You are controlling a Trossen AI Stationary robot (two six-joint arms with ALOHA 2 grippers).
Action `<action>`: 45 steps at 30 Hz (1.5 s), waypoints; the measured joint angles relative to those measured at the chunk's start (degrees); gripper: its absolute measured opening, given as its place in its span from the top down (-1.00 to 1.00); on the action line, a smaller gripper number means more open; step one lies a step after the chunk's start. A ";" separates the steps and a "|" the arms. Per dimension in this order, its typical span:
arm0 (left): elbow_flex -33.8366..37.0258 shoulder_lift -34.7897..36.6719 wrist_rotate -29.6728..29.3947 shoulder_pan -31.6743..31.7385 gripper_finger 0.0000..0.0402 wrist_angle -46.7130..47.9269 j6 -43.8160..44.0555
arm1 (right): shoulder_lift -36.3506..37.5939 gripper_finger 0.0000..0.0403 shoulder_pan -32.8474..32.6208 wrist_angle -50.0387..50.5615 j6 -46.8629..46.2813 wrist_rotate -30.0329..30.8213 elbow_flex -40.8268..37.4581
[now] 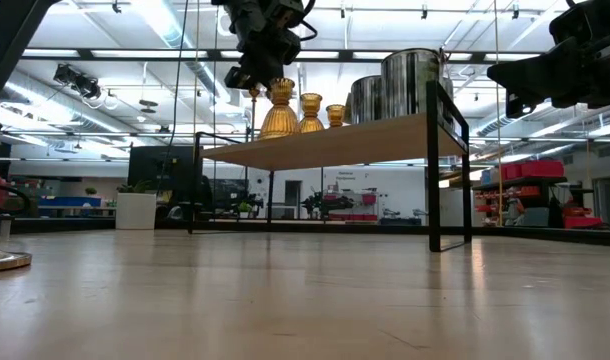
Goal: Pick & Place candle stick holders
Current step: Put the yellow candle holder on the shelf aligned with the other yellow candle holders
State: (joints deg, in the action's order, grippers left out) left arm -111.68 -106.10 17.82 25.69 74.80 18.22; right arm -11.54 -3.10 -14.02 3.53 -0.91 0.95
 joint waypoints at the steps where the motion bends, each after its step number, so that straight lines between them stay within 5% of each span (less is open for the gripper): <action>1: 0.00 0.00 0.00 -0.18 0.70 -0.34 0.00 | -0.01 0.99 0.00 -0.01 0.01 0.02 0.00; 19: 0.00 -0.02 0.85 -0.43 0.21 -0.83 -0.85 | -0.01 0.99 0.01 0.00 0.00 0.02 0.00; 35: -5.16 -0.04 -0.20 -0.19 0.19 0.67 -1.78 | 0.01 0.99 0.01 0.00 0.00 0.02 0.00; 45: -9.95 0.02 -6.02 -3.74 0.25 12.04 -1.31 | 0.01 0.99 0.01 0.00 0.02 0.00 0.00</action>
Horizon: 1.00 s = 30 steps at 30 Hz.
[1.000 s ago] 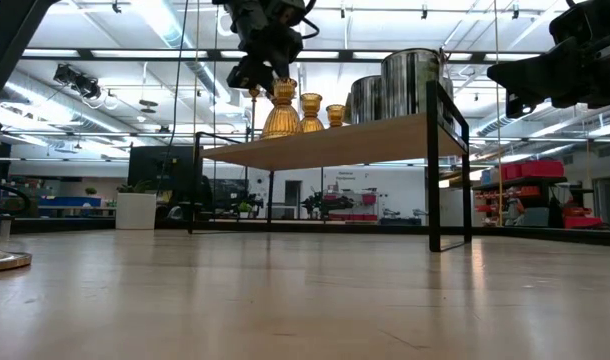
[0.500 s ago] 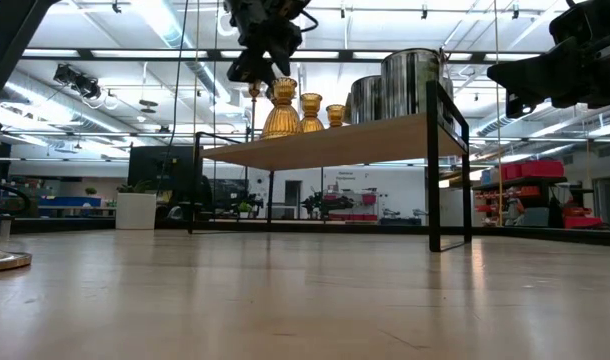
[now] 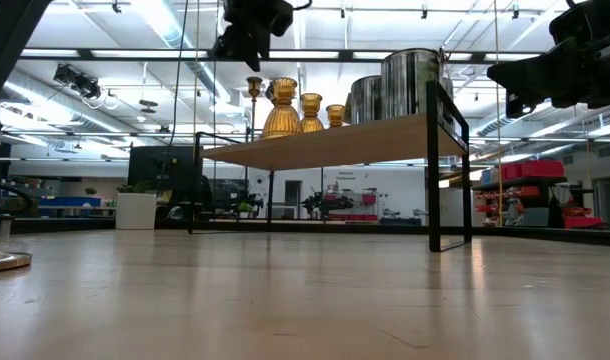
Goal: Pick & Place candle stick holders
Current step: Put the yellow candle holder on the shelf aligned with the other yellow candle holders
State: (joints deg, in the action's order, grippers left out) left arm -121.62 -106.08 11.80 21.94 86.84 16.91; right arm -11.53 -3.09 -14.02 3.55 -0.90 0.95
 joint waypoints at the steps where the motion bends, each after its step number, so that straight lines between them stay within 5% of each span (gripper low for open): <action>1: -0.06 0.00 -0.58 -0.63 0.28 0.93 -0.04 | 0.00 0.99 0.00 0.00 -0.02 0.01 0.00; 17: 6.62 0.03 -4.51 -11.71 0.92 3.07 -1.82 | 0.00 0.99 0.00 -0.02 -0.02 0.00 0.00; 30: 32.75 14.01 -11.03 -14.11 0.93 -20.62 2.03 | -0.02 0.99 -0.02 0.03 -0.02 0.01 0.00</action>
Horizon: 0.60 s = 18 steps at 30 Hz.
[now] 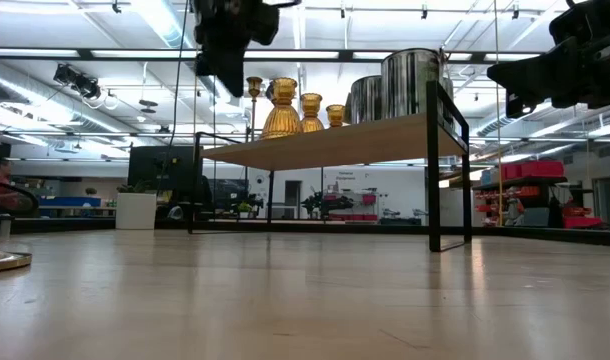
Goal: Pick & Place candle stick holders
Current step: Put the yellow candle holder on the shelf aligned with the other yellow candle holders
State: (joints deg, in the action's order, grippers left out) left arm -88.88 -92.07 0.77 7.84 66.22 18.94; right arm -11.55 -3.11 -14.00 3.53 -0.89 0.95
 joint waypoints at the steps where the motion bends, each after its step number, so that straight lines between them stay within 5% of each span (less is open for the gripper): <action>1: 1.50 0.64 -0.79 0.00 0.94 -1.27 -0.03 | 0.01 0.99 0.02 0.00 0.00 0.01 0.00; 18: 19.80 7.87 -3.62 0.02 0.81 -26.88 -4.88 | 0.02 0.99 0.02 0.02 0.00 0.00 0.00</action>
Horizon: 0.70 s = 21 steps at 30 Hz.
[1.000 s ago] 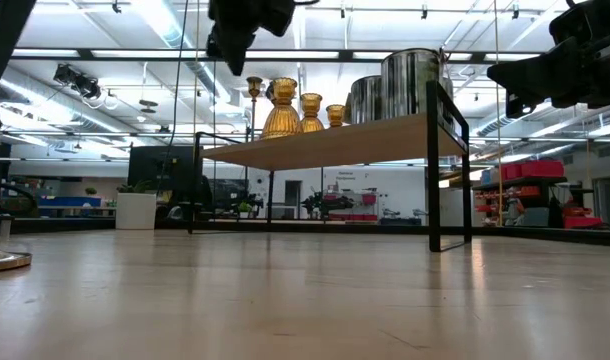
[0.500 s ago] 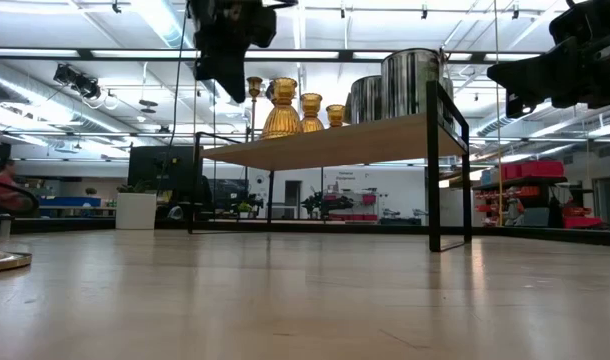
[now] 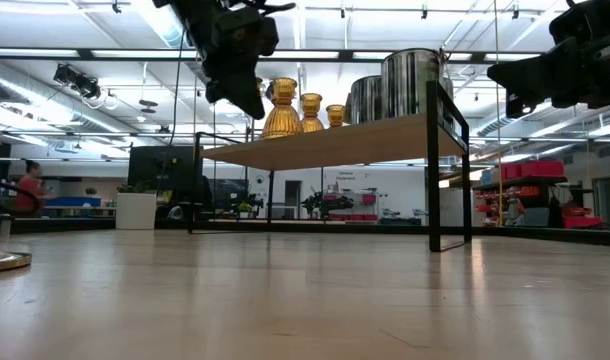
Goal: Pick & Place candle stick holders
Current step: Put the yellow candle holder on the shelf aligned with the other yellow candle holders
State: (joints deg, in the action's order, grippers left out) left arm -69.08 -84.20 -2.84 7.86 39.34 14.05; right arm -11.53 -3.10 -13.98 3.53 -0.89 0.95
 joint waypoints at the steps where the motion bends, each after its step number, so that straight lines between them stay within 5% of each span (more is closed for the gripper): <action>1: 0.65 0.00 -0.01 0.01 0.82 -1.41 -0.18 | -0.02 0.99 0.00 -0.01 0.01 -0.02 0.00; 21: 2.05 0.00 -3.17 0.35 0.95 -7.10 0.27 | -0.02 0.99 -0.02 -0.04 0.00 -0.01 0.00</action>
State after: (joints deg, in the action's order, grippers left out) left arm -67.02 -84.20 -6.01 8.21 32.24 14.33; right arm -11.55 -3.11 -14.02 3.53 -0.90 0.95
